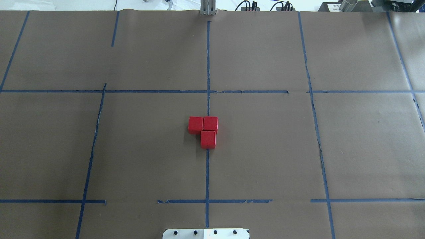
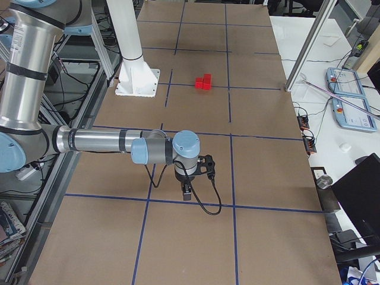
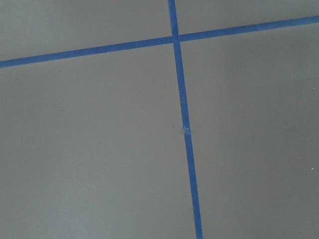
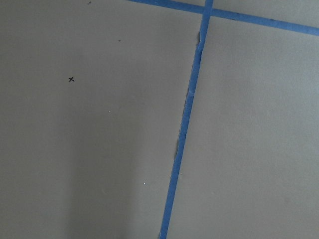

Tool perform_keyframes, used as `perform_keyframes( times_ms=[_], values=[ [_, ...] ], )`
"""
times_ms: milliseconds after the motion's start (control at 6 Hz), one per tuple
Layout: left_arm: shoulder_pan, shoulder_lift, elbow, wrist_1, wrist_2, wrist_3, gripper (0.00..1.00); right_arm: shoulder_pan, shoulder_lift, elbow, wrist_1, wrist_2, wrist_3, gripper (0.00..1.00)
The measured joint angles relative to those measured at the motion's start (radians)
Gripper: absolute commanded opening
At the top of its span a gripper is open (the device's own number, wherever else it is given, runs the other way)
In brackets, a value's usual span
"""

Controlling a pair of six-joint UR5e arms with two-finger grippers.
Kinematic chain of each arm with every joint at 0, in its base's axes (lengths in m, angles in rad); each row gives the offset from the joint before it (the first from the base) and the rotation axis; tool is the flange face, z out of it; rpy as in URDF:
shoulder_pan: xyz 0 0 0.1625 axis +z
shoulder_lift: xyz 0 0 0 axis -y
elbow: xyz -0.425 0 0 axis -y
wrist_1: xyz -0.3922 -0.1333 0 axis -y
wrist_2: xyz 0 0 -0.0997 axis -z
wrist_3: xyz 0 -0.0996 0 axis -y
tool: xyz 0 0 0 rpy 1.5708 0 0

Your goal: Form red blocks into L shape at center

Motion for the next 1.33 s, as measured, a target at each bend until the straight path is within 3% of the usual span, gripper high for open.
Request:
perform_keyframes(
  times_ms=[1333],
  values=[
    [0.004, -0.001, -0.006, -0.019, 0.004, -0.009, 1.0, 0.0, -0.003, 0.002, 0.002, 0.003, -0.003, 1.0]
  ],
)
